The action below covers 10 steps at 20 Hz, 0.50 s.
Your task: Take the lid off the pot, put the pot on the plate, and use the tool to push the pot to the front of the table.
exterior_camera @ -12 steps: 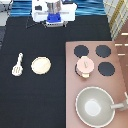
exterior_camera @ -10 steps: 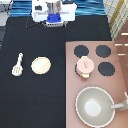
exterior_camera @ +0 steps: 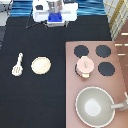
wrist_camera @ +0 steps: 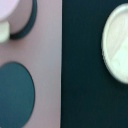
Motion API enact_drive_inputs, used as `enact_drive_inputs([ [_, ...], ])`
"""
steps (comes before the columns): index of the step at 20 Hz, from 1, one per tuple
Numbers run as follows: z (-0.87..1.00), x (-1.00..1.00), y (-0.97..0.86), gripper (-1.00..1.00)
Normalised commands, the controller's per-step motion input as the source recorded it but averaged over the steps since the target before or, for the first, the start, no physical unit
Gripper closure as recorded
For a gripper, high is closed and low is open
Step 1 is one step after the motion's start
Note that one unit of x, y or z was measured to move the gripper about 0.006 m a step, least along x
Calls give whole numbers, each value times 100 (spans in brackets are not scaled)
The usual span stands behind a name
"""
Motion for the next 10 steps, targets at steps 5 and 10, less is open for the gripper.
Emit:
enact_drive_inputs([
  [5,62,100,45,-100],
  [10,41,98,44,-100],
])
